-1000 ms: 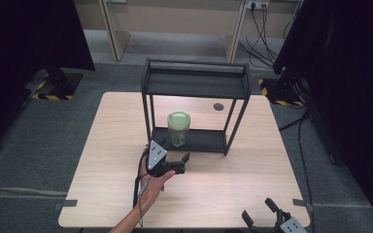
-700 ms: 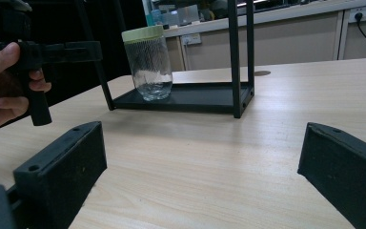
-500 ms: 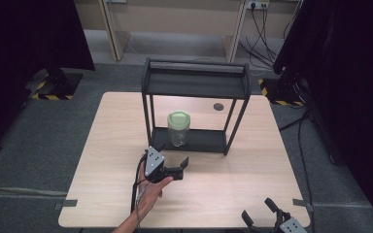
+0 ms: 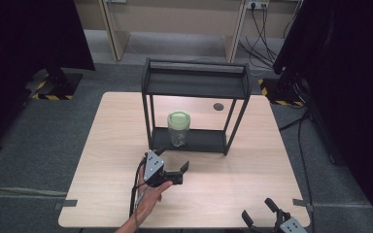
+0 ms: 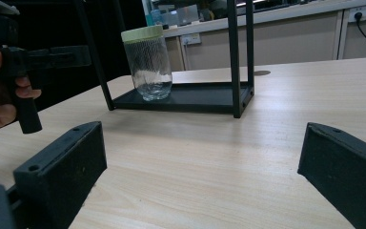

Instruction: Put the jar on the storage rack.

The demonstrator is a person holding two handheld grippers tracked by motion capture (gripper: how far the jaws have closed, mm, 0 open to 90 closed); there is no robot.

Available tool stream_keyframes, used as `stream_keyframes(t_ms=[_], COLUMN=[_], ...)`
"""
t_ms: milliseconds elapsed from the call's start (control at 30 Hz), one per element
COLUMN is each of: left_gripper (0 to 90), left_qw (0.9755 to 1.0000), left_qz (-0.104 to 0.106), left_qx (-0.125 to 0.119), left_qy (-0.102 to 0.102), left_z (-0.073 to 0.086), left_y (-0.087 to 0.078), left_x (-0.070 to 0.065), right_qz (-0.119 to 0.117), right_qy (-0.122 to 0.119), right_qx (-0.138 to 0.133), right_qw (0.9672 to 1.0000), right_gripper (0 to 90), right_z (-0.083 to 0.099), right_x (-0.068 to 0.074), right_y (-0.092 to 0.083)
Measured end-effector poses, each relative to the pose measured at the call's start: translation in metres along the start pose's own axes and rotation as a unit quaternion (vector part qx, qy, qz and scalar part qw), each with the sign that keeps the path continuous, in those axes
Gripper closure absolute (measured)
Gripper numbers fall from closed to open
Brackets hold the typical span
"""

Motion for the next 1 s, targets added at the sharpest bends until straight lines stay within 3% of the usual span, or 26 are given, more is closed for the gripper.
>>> stream_keyframes(t_ms=[1000], left_gripper=[0.0], left_qw=[0.9999], left_qz=[0.016], left_qx=[0.006], left_qy=[0.0], left_z=[0.009], left_y=[-0.027], left_x=[-0.008], right_qz=[0.001], right_qy=[0.0], right_qx=[0.0], right_qw=[1.0], right_gripper=[2.3], right_z=[0.0], right_x=[0.0], right_y=[0.0])
Point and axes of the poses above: each handheld gripper's, and its own axes: y roughly forward along the jaws, z roughly out of its underside, x roughly to its left, the point moved 2 cm from there along y, roughly forward along the jaws, and after that the axes turned 13 degrees about -x, right-handed, at the moved point
